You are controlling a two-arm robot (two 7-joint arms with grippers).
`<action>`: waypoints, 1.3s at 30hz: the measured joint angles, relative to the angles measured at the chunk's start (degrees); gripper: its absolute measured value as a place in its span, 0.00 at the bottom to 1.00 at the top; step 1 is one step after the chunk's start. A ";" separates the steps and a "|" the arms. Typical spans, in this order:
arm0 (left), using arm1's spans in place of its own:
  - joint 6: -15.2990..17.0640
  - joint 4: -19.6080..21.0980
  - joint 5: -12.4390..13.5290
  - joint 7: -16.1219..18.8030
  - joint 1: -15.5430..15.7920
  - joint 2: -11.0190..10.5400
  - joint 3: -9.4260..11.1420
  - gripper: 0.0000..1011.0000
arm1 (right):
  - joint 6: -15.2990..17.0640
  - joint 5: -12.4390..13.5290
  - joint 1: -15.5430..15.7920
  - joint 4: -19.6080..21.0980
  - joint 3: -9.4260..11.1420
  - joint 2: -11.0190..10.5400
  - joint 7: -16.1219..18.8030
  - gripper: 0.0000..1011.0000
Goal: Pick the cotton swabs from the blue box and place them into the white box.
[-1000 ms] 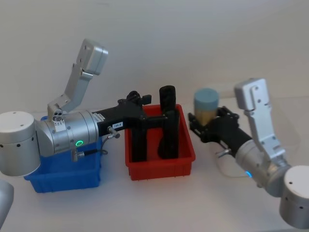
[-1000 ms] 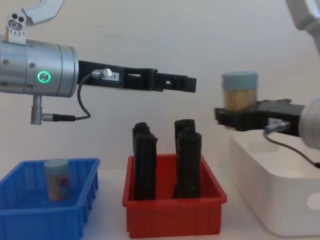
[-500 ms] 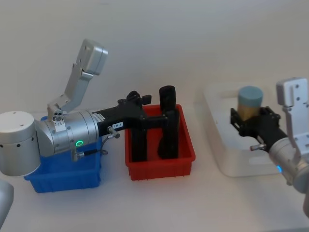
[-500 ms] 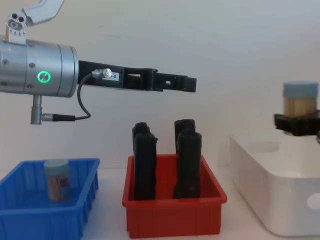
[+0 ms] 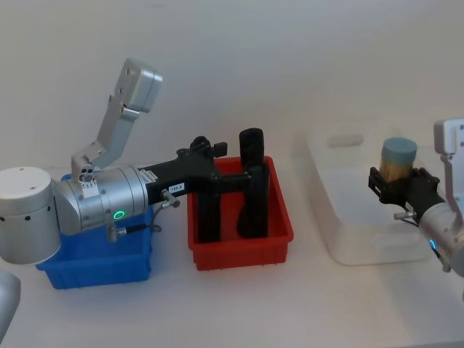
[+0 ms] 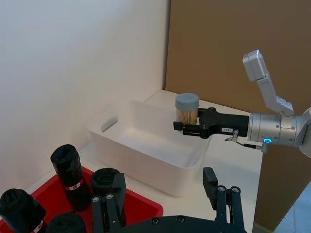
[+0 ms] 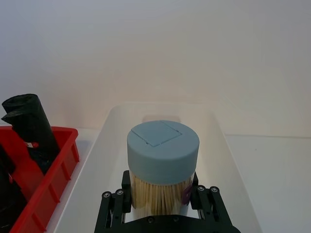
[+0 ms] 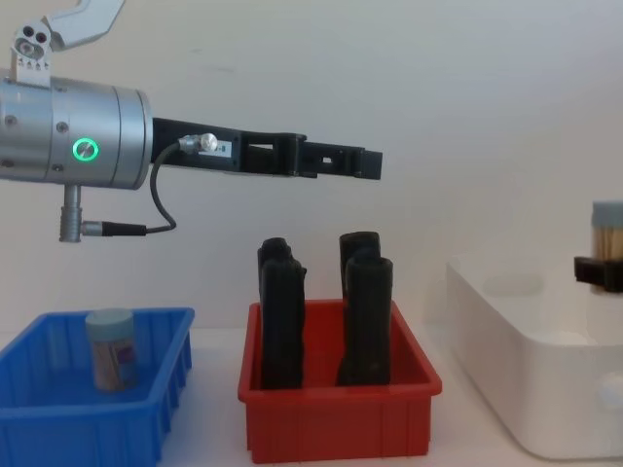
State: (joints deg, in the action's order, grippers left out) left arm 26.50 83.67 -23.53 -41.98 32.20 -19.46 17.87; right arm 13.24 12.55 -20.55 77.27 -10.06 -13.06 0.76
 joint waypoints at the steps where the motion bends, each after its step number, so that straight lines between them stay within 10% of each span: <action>1: 0.00 0.00 0.00 0.00 0.00 0.00 0.00 0.99 | 0.00 0.05 -0.35 -0.69 0.03 0.07 0.20 0.64; 18: 0.00 0.00 0.00 0.00 0.00 0.00 0.00 0.99 | 0.06 0.41 -4.21 -7.59 0.20 0.94 3.06 0.66; 30: 0.00 0.00 0.00 0.00 0.00 0.00 0.00 0.99 | -0.56 0.39 -5.02 -8.89 0.36 1.13 3.78 0.98; 39: 0.00 0.00 0.00 0.00 0.00 0.00 0.00 0.99 | -2.06 0.31 -4.96 -8.66 0.54 1.10 3.95 0.99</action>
State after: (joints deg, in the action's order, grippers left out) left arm 26.50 83.67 -23.53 -41.97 32.21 -19.46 17.87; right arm 11.18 12.86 -25.51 68.61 -9.52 -11.97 4.71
